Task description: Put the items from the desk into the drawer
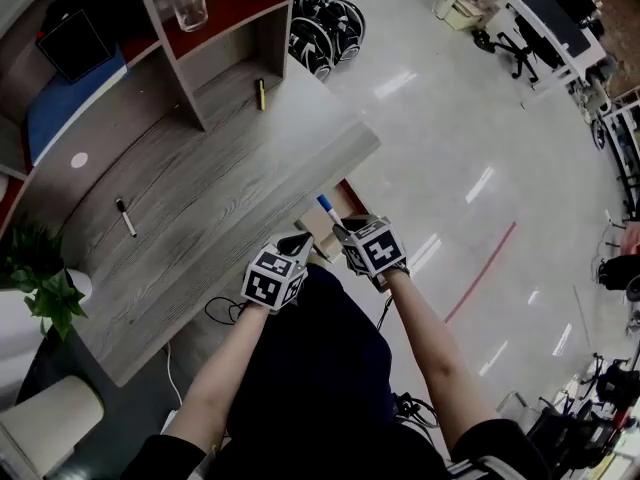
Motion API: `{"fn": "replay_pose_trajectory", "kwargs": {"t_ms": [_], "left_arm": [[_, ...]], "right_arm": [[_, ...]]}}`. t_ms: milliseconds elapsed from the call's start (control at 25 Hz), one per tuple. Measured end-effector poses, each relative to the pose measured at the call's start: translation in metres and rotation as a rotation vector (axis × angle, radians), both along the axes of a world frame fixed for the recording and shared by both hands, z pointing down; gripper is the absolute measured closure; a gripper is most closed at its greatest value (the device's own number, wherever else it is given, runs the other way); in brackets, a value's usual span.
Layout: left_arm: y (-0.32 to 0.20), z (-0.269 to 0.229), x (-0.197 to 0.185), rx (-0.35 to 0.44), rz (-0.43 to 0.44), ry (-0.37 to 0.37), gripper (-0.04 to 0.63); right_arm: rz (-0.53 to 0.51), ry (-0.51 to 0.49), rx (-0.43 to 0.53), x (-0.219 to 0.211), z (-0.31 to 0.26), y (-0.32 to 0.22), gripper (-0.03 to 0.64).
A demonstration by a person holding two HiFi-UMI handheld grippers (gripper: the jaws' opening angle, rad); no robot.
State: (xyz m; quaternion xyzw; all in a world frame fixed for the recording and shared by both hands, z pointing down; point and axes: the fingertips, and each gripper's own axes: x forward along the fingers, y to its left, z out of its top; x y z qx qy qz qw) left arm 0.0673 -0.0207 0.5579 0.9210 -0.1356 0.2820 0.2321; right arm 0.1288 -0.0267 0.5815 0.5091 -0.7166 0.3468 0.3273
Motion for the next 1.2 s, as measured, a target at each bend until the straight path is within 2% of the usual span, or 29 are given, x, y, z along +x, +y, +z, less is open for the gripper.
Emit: {"fn": "replay_pose_trajectory", "kwargs": {"t_ms": [280,560,840,1120,1200], "left_arm": [[0.013,0.026,0.016,-0.019,0.045,-0.047,0.588],[0.013,0.058,0.020,-0.041,0.025,-0.097,0.586],[0.012,0.085,0.018,-0.069,0.001,-0.115,0.588],[0.019,0.098,0.011,-0.096,-0.011,-0.121,0.588],[0.020,0.100,0.008,-0.102,-0.015,-0.123,0.588]], "right_arm": [[0.087,-0.037,-0.031,0.013,0.028,0.018,0.545],[0.147,-0.093,-0.074,0.015,0.065,0.015,0.545],[0.132,-0.103,-0.104,0.006,0.105,-0.005,0.545],[0.029,-0.076,-0.170,-0.006,0.141,-0.013,0.545],[0.000,-0.076,-0.160,-0.010,0.148,-0.020,0.545]]}}
